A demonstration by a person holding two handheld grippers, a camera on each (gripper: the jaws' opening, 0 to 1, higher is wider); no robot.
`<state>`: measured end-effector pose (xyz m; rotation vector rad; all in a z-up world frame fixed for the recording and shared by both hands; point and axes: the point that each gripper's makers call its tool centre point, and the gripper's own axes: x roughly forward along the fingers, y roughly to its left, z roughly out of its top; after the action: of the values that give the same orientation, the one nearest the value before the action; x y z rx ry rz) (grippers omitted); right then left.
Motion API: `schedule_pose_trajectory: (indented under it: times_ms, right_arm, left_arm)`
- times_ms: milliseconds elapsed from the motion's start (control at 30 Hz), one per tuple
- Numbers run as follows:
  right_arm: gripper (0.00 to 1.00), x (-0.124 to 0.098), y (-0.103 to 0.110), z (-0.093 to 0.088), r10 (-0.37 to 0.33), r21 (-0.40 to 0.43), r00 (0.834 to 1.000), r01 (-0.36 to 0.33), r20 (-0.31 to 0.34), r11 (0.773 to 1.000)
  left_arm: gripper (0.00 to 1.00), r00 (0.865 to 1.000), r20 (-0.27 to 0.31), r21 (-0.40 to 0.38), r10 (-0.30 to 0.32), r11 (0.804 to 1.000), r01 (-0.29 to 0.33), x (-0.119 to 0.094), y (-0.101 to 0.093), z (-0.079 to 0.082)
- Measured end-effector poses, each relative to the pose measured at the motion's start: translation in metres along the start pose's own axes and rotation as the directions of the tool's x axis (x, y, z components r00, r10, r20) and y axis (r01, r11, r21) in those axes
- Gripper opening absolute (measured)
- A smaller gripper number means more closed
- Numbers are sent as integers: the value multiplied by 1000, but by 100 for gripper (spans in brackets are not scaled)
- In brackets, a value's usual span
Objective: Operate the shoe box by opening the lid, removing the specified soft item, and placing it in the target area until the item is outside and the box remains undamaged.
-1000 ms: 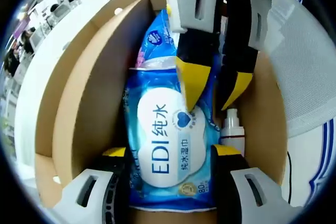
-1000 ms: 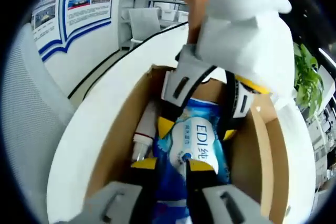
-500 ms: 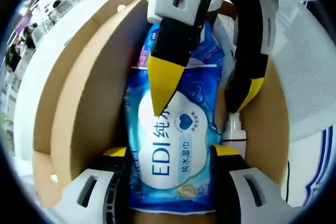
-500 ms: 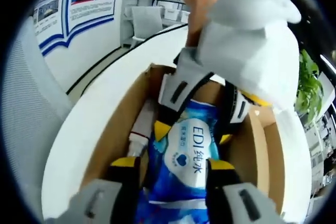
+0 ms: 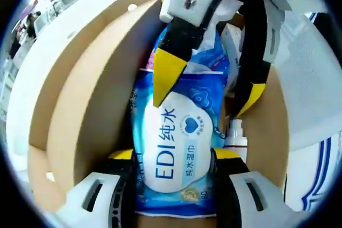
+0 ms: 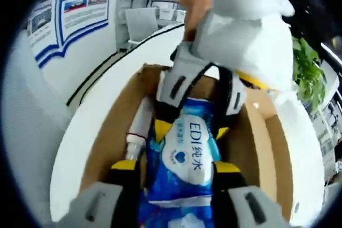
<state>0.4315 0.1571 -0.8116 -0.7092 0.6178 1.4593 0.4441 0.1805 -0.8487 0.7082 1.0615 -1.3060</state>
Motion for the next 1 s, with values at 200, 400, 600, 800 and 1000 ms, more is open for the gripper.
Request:
schedule_pose_trajectory:
  times_ms: [200,400,600,800,1000]
  right_arm:
    - [53,2,-15,-7,-20,23,999,21,-32,1000]
    - [58,13,-15,-10,10,72,998,-6,-55,997]
    - [56,29,-9,-17,44,102,996,-35,-83,994]
    - [53,33,-12,-18,49,111,996,-40,-76,993]
    - [51,35,-11,-19,20,88,997,-14,-70,996]
  left_arm:
    - [55,1000,12,15,17,1000,-17,0,0,0]
    - [55,999,24,29,34,999,-34,-1,0,0]
    - [54,998,43,45,51,998,-53,-2,-1,0]
    - [54,996,55,49,63,997,-66,-2,-1,0]
    - [53,995,61,54,76,995,-79,0,-1,0]
